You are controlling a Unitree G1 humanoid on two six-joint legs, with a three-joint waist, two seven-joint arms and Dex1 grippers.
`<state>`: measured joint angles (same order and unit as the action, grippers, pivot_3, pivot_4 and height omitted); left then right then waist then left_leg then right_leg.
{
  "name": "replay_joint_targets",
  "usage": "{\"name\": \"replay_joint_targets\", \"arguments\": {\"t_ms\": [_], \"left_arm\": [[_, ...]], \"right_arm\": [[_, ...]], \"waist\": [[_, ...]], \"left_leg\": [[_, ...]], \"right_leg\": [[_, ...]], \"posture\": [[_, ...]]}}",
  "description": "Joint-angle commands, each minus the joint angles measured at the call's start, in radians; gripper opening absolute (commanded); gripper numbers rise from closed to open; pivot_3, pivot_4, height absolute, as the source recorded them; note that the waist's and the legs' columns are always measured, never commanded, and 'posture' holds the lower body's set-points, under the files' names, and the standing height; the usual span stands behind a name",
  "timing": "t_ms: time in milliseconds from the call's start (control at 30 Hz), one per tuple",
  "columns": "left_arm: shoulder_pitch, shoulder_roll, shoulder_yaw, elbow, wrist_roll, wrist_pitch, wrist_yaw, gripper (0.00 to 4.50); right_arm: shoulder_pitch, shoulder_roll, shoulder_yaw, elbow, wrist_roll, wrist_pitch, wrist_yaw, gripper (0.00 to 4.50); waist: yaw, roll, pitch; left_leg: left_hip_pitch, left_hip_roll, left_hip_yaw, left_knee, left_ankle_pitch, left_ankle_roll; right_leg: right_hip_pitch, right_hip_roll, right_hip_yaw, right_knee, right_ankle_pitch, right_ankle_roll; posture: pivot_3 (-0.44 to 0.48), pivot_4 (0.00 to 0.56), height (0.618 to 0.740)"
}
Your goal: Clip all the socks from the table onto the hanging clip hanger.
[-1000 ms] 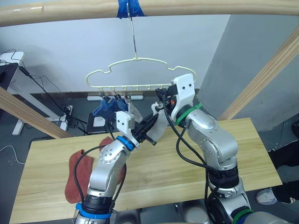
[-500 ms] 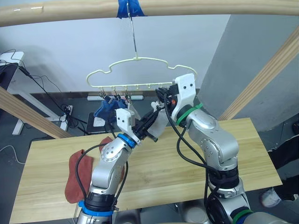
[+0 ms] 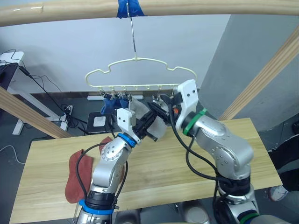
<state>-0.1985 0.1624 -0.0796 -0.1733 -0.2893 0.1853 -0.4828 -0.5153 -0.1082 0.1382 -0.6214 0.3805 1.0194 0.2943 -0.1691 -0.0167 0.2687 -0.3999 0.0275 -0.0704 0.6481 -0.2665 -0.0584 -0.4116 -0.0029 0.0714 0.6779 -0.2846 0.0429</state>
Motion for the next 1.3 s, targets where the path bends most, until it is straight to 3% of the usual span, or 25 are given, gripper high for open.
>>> {"name": "replay_joint_targets", "arguments": {"t_ms": [33, 333, 600, 867, 1300], "left_arm": [[0.006, 0.012, -0.006, -0.018, -0.024, -0.007, -0.044, 1.01], [0.029, 0.079, 0.018, -0.071, -0.053, 0.02, -0.096, 3.74], [0.046, 0.315, 0.09, -0.198, -0.187, 0.129, -0.286, 3.74], [0.008, 0.522, 0.187, -0.292, -0.391, 0.267, -0.467, 3.74], [-0.087, 0.534, 0.191, -0.325, -0.447, 0.337, -0.434, 3.74]], "right_arm": [[0.014, -0.054, -0.008, -0.096, 0.06, 0.01, 0.053, 2.67], [0.059, -0.216, -0.067, -0.174, 0.125, -0.008, 0.106, 2.67], [0.134, -0.283, -0.043, -0.179, -0.001, -0.122, 0.018, 2.67], [0.2, -0.247, 0.012, -0.155, -0.122, -0.211, -0.068, 2.67], [0.196, -0.182, 0.037, -0.11, -0.196, -0.21, -0.124, 2.67]], "waist": [[0.0, 0.0, 0.0], [0.0, 0.0, 0.0], [-0.001, 0.0, 0.0], [0.002, -0.001, 0.001], [0.005, -0.001, 0.001]], "left_leg": [[0.0, 0.0, 0.0, 0.0, 0.0, 0.0], [0.0, 0.0, 0.0, 0.0, 0.0, 0.0], [0.0, 0.001, 0.001, 0.0, 0.0, 0.0], [0.0, 0.001, 0.001, -0.001, 0.0, -0.001], [0.0, 0.001, 0.002, -0.001, 0.0, -0.001]], "right_leg": [[0.0, 0.0, 0.0, 0.0, 0.0, 0.0], [0.0, 0.0, 0.0, 0.0, 0.0, 0.0], [0.0, 0.001, 0.0, 0.0, -0.001, 0.001], [-0.001, 0.001, 0.001, 0.0, -0.002, 0.004], [-0.002, 0.001, 0.001, 0.0, -0.001, 0.001]], "posture": [[-0.266, 0.258, 0.74], [-0.27, 0.255, 0.74], [-0.271, 0.258, 0.74], [-0.245, 0.268, 0.74], [-0.221, 0.263, 0.74]]}}
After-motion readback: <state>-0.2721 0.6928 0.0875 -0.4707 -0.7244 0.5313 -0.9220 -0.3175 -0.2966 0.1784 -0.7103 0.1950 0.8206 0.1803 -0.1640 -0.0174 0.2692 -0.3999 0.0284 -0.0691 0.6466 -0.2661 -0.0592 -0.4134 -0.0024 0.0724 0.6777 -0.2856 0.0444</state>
